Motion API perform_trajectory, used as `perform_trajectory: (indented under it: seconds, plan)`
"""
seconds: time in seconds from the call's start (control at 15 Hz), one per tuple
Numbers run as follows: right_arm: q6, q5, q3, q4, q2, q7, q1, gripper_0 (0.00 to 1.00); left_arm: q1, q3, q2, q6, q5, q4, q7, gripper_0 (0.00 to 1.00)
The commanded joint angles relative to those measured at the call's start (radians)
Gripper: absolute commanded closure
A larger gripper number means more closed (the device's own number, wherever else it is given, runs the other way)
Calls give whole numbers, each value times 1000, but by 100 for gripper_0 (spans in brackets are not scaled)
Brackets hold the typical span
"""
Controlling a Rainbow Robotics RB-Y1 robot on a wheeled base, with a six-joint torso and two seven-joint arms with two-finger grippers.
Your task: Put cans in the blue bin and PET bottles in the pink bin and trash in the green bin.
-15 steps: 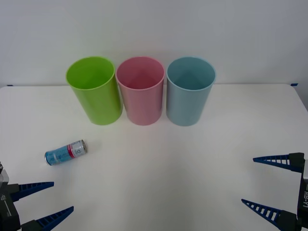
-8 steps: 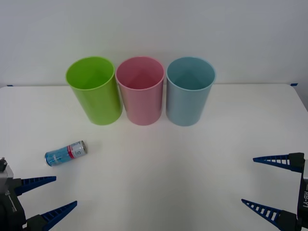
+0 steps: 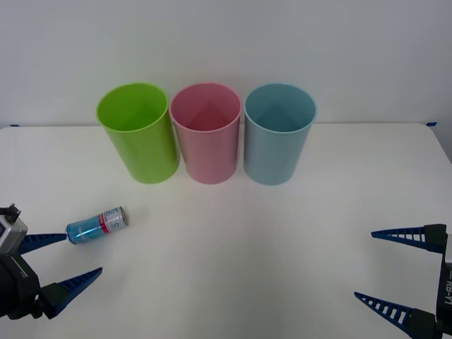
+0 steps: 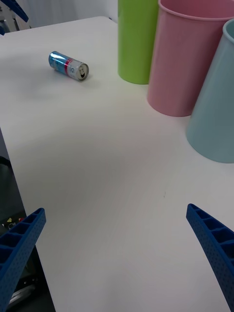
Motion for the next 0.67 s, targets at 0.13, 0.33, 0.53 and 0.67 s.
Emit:
perform_trajectory:
  seconds: [0.13, 0.33, 0.53, 0.67]
  plan:
    - [0, 0, 0, 0, 0, 0, 0, 0, -2, 6, 146, 78, -56, 3, 117, 0]
    - [0, 0, 0, 0, 0, 0, 0, 0, -16, 4, 211, 124, -127, 5, 140, 0]
    - [0, 0, 0, 0, 0, 0, 0, 0, -43, 4, 333, 130, -150, 8, 151, 0]
    - [0, 0, 0, 0, 0, 0, 0, 0, -54, 0, 427, 132, -151, 31, 165, 0]
